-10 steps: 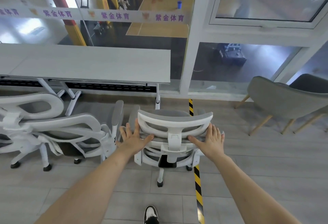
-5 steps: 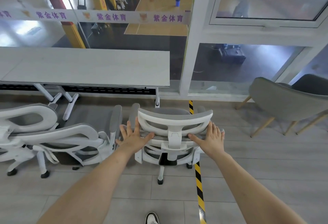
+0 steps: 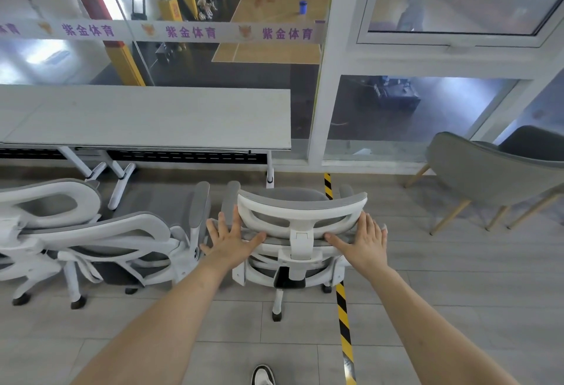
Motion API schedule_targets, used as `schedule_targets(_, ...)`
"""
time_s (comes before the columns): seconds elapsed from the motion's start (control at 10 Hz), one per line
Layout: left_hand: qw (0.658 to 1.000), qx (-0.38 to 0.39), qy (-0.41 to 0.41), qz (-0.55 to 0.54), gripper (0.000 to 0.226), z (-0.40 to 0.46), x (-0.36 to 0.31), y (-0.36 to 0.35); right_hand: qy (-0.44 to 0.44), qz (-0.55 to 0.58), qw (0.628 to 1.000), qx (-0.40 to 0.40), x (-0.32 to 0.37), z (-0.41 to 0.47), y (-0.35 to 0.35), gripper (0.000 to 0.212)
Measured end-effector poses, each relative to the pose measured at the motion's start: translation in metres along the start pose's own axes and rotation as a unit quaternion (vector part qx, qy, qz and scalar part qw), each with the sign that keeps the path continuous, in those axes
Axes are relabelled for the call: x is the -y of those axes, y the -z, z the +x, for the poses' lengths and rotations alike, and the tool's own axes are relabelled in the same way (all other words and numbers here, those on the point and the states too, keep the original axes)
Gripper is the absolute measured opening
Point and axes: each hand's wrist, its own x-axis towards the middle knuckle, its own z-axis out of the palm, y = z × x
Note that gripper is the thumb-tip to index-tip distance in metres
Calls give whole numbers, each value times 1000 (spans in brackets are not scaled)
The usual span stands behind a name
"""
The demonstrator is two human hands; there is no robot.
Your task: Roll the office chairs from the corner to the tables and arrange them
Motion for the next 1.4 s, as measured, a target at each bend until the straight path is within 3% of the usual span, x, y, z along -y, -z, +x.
schedule_targets(0.7, 1000, 2, -5, 2, 115, -3, 4, 1, -6, -12, 1000, 13, 6, -9, 6, 128)
schedule_targets(1.0, 999, -27, -10, 39, 104, -13, -3, 1, -40, -17, 998, 34, 16, -13, 17, 132)
schedule_targets(1.1, 998, -38, -14, 51, 100, -26, -5, -3, -44, -13, 997, 54, 20, -26, 26, 116)
schedule_targets(1.2, 998, -24, -15, 47, 94, -44, -8, -9, -32, -11, 996, 80, 18, -41, 36, 88)
schedule_targets(1.4, 997, -11, -38, 71, 86, -86, -3, -27, 22, -23, 995, 93, 10, -80, 41, 65)
